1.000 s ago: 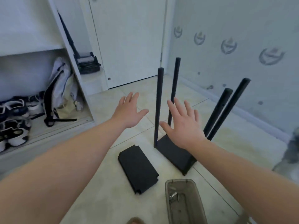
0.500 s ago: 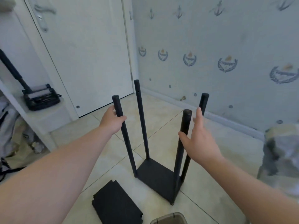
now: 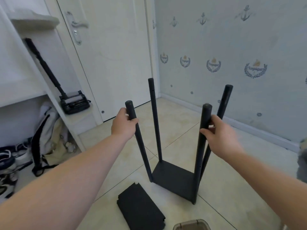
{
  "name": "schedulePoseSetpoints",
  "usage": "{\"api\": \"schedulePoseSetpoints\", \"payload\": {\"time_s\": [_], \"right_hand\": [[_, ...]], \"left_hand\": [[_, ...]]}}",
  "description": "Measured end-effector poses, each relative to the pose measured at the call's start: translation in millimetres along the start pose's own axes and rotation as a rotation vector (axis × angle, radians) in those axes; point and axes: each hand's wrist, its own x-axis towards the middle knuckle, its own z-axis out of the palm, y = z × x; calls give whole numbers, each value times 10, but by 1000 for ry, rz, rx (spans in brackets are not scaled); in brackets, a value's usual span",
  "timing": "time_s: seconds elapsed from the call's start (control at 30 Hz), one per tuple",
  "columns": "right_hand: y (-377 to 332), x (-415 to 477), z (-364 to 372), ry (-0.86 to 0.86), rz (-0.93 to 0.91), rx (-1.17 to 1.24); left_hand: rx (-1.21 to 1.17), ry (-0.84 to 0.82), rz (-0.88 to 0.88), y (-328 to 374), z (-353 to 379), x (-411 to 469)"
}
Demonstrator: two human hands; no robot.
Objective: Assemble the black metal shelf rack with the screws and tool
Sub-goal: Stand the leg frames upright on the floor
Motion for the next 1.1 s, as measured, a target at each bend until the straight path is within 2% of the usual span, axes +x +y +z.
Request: {"api": "schedulePoseSetpoints", "payload": {"time_s": [0.2, 0.37, 0.5, 0.63, 0.87, 1.1], "right_hand": [[-764, -297, 182, -52, -168, 68], [-1298, -687, 640, -115, -264, 131], [-1636, -1089, 1123, -213, -289, 190], [-1873, -1563, 1631, -325, -312, 204], [-2041, -2186, 2444, -413, -247, 228], [-2058, -2401, 2909, -344, -176, 274]], "left_hand": [[21, 146, 18, 29, -1106, -401], [53, 253, 42, -214, -2153, -975], [121, 333, 8, -536, -2822, -1435], [227, 456, -102, -920, -3313, -1907], [287, 539, -241, -1633, -3660, -2538], [319, 593, -268, -2022, -3570, -2735]]}}
